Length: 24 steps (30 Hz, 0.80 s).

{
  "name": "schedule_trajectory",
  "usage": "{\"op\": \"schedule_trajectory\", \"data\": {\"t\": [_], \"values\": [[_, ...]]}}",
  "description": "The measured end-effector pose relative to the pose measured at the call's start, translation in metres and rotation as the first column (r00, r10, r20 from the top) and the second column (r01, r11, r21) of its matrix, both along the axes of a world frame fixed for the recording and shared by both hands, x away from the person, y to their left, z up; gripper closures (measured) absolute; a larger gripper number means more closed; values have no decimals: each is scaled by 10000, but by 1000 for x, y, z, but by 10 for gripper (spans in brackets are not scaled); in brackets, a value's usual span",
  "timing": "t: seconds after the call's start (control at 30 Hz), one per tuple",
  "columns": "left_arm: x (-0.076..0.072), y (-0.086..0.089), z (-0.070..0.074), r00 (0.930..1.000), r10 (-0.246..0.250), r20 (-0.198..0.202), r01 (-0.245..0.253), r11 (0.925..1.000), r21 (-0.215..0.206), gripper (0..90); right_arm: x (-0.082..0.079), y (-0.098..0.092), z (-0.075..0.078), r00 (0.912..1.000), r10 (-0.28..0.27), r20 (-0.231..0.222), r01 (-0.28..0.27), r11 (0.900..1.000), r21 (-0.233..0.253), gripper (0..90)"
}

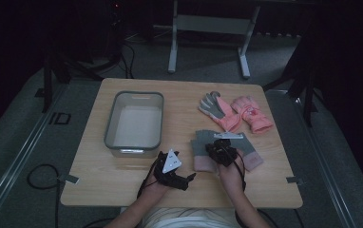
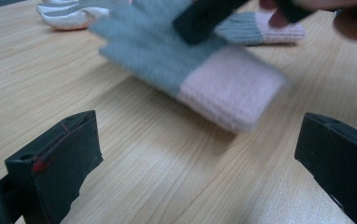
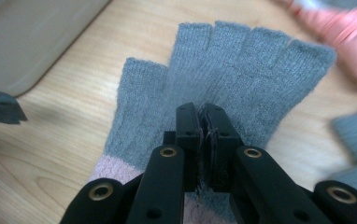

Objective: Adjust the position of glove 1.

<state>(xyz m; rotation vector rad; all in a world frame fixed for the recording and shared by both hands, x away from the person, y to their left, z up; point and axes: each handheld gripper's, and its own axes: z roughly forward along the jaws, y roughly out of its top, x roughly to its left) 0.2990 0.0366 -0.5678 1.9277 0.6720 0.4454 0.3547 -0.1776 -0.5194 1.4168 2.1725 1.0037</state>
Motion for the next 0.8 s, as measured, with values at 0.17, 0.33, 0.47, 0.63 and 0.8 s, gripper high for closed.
{"op": "schedule_trajectory", "data": {"t": [0.17,0.33,0.47,0.63,0.8], "values": [[0,0,0,10000,6,-12,-6,10000,-5,0,3,4,-14,9997,-37,-226,35,10000,-72,855],[0,0,0,10000,-2,-19,2,10000,-15,0,9,8,-25,9988,21,-481,-29,9998,-175,841],[0,0,0,10000,-10,-26,10,10000,-23,0,11,8,-33,9983,28,-578,-33,10000,-87,781],[0,0,0,10000,-12,-21,12,10000,-15,0,14,6,-34,9985,250,-490,-258,9995,-165,747],[0,1,0,10000,-3,-50,2,10000,-40,0,15,5,-34,9980,508,-385,-509,9987,-13,672]]}}
